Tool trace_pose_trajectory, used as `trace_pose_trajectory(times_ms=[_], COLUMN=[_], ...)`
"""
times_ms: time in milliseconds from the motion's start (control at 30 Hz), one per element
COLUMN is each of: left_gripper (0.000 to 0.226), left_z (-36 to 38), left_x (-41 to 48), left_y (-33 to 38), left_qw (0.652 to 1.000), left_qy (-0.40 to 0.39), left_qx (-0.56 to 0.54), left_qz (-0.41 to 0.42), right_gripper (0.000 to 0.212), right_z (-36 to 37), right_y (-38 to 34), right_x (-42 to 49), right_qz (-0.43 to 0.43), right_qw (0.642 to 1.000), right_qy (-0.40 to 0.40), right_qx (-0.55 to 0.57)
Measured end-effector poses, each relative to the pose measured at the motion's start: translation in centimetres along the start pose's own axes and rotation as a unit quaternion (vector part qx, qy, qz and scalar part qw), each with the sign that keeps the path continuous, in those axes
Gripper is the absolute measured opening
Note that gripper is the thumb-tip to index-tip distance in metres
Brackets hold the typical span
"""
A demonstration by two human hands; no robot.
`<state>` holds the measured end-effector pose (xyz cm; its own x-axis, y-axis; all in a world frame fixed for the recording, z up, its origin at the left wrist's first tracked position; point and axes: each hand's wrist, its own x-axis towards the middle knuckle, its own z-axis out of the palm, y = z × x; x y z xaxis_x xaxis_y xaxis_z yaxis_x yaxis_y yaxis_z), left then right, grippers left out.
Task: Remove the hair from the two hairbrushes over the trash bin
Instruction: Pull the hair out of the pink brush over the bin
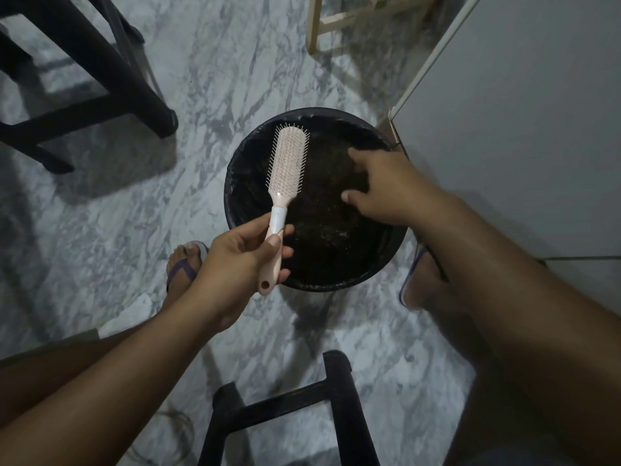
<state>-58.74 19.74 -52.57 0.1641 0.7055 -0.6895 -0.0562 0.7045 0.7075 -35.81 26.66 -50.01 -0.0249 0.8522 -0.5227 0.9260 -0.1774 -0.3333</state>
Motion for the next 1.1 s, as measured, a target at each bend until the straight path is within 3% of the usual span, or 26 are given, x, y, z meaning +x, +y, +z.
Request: trace_pose_trajectory(times_ms=[67, 100, 200, 267, 367, 467, 567, 633, 700, 867, 1100], left_gripper=[0.038, 0.038, 0.038, 0.038, 0.038, 0.039, 0.038, 0.038, 0.038, 0.036, 0.036], left_z=[0.0, 0.0, 0.0, 0.2, 0.4, 0.7, 0.8, 0.6, 0.5, 0.5, 0.4], left_x=[0.0, -0.1, -0.2, -0.3, -0.5, -0.9, -1.1, -1.1, -1.0, -1.1, -0.7], left_y=[0.0, 0.1, 0.2, 0.3, 0.5, 0.7, 0.9, 1.3, 1.6, 1.3, 0.4], left_qw=[1.000, 1.000, 1.000, 1.000, 1.000, 0.999, 0.999, 0.999, 0.999, 0.999, 0.999], left_qy=[-0.004, -0.006, -0.010, -0.012, -0.024, -0.042, -0.033, -0.027, -0.028, -0.029, 0.030], left_qx=[0.003, 0.003, 0.005, 0.005, 0.006, 0.013, 0.007, 0.004, -0.001, 0.006, 0.011], left_qz=[0.001, 0.001, 0.003, 0.005, 0.010, 0.020, 0.028, 0.036, 0.041, 0.035, 0.009], right_gripper=[0.038, 0.031, 0.040, 0.037, 0.055, 0.086, 0.059, 0.031, 0.017, 0.020, 0.015], right_z=[-0.5, -0.9, -1.2, -0.8, 0.4, 1.7, 2.5, 2.4, 2.4, 1.9, -0.3], right_y=[0.1, 0.2, 0.6, 0.6, -0.2, -1.5, -2.1, -2.1, -1.7, -0.8, -1.2], right_x=[-0.2, -0.2, -0.3, -0.4, 0.1, 0.7, 1.1, 1.3, 1.4, 1.3, 0.9], right_qz=[-0.009, -0.011, -0.002, 0.008, -0.036, -0.100, -0.096, -0.070, -0.056, -0.047, -0.051], right_qw=[0.993, 0.991, 0.999, 0.999, 0.984, 0.928, 0.893, 0.894, 0.903, 0.933, 0.877], right_qy=[0.099, 0.107, 0.005, -0.010, 0.102, 0.078, 0.065, 0.099, 0.126, 0.173, 0.239], right_qx=[0.069, 0.077, -0.037, -0.030, 0.141, 0.350, 0.435, 0.432, 0.407, 0.312, 0.413])
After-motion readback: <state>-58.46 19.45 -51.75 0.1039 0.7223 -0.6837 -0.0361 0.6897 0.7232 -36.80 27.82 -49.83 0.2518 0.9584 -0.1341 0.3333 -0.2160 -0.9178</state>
